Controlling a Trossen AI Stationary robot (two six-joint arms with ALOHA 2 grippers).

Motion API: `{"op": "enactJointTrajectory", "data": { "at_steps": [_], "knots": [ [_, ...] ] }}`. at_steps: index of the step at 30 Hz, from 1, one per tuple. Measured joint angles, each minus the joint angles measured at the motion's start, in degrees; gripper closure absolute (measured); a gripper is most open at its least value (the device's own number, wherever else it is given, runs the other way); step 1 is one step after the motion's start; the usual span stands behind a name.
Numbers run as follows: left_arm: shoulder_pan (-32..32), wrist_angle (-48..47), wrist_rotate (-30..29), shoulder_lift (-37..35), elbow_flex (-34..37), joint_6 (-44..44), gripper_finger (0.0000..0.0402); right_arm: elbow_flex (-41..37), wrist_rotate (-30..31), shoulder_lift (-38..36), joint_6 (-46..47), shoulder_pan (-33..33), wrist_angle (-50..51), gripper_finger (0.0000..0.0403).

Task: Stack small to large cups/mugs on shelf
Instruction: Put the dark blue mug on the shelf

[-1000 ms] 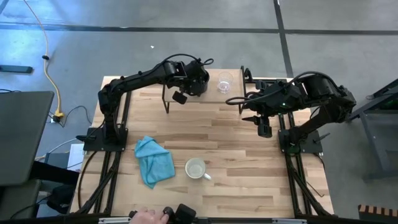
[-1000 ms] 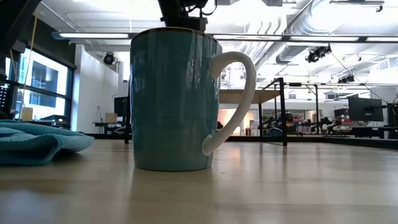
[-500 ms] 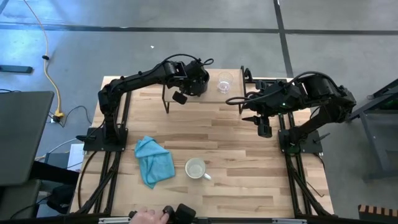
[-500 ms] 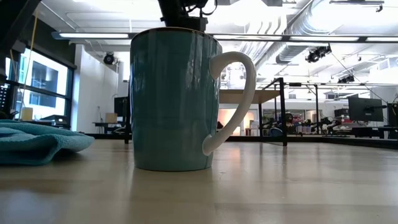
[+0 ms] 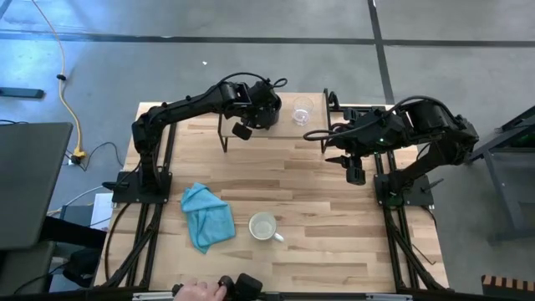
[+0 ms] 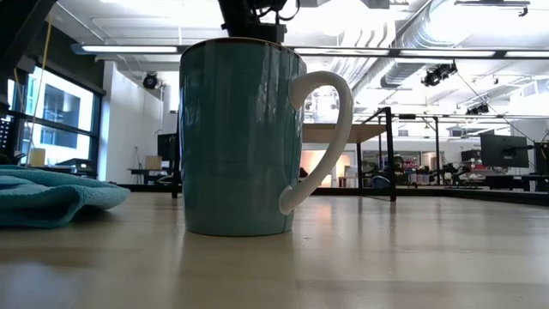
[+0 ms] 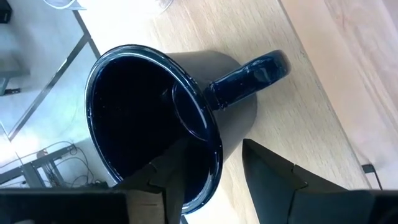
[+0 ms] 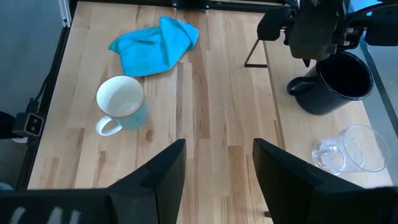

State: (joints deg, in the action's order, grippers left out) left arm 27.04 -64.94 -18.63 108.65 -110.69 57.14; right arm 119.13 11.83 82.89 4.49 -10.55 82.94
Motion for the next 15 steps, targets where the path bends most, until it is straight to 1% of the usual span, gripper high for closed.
{"op": "enactJointTrajectory", "data": {
  "at_steps": [15],
  "knots": [
    [0.0,0.6,0.0,0.0,0.0,0.0,0.0263,0.0,0.0,0.0,0.0,0.0,0.0,0.0224]
  ]
}}
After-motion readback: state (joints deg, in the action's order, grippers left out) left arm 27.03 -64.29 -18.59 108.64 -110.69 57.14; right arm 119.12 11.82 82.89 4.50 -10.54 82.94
